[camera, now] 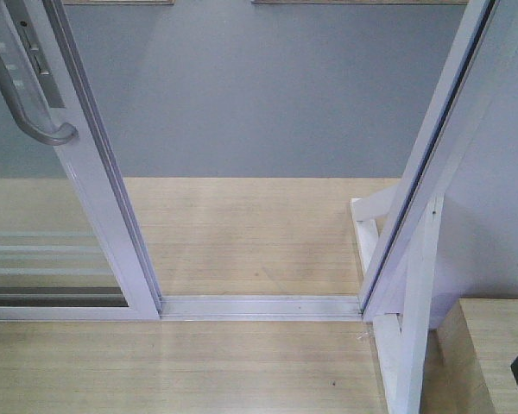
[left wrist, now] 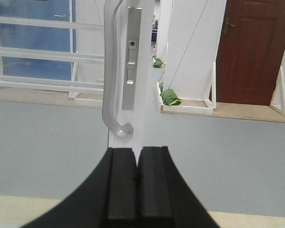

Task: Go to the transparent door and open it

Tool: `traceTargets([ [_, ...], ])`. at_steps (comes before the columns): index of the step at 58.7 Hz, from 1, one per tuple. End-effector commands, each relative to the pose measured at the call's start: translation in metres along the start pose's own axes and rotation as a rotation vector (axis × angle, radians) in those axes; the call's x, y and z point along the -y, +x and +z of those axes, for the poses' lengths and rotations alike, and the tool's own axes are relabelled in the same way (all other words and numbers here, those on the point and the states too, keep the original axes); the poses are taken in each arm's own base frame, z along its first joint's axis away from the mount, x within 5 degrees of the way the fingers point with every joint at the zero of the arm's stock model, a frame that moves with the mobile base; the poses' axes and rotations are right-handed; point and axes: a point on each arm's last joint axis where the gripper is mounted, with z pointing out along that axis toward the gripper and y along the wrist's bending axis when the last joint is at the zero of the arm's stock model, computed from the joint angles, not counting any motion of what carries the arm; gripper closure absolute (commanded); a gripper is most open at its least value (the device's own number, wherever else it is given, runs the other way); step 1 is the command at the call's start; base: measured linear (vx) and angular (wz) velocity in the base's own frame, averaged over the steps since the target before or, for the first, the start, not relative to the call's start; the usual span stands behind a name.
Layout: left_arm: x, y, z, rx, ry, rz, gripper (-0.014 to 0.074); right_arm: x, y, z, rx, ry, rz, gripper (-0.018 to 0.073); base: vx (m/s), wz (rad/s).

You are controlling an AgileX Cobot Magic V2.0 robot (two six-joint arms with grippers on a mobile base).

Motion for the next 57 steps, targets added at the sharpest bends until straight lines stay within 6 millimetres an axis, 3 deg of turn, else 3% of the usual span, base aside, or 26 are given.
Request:
traceTargets([
  [1,0.0005,-0.0027,-0.0007,0.08,0.01,-0.01,0.06,-0.0001,-0.0064,-0.0013,0.092,0.0,-0.012,0.0565,0.0,0.0],
  [57,0.0005,-0.0027,-0.0007,0.08,0.01,-0.01,0.06,-0.0001,-0.0062,-0.0012,0.089,0.0,-0.012,0.0565,0.0,0.0],
])
